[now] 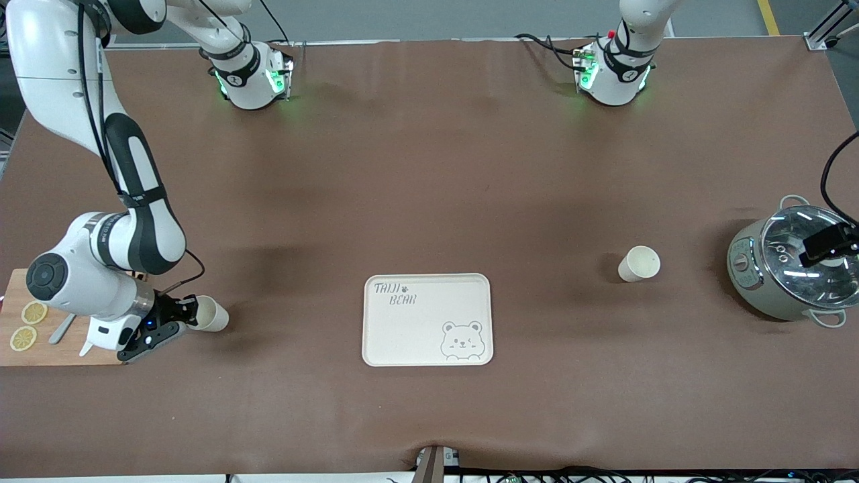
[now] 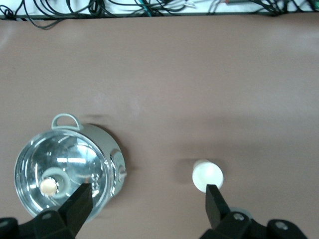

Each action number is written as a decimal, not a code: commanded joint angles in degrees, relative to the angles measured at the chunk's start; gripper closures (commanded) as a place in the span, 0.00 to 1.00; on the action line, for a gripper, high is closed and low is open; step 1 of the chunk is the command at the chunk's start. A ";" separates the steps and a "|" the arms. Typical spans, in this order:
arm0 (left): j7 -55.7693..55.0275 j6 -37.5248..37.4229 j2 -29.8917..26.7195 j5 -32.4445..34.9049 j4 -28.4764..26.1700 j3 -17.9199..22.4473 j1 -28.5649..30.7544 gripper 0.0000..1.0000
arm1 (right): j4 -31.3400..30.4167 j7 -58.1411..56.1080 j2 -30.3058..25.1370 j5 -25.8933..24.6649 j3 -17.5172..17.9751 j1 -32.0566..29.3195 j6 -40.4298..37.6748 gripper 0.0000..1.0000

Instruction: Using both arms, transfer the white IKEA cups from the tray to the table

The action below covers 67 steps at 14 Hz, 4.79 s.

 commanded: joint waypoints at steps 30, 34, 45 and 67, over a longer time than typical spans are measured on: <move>12.84 -5.66 -13.61 -20.89 -7.76 48.04 -43.26 0.00 | 15.85 29.05 -19.45 -0.18 0.62 1.68 -46.94 0.00; 13.19 -5.66 -13.26 -19.05 -8.29 47.95 -43.17 0.00 | 10.26 32.24 -30.78 -2.99 0.62 1.68 -52.77 0.00; 12.93 -3.90 -13.52 -18.16 -7.59 47.95 -43.08 0.00 | 0.03 32.85 -45.32 -5.89 0.27 -4.29 -53.74 0.00; 12.23 -3.81 -13.35 -17.90 -7.59 47.77 -43.61 0.00 | 9.52 33.91 -39.34 -6.07 0.53 -3.86 -57.87 0.00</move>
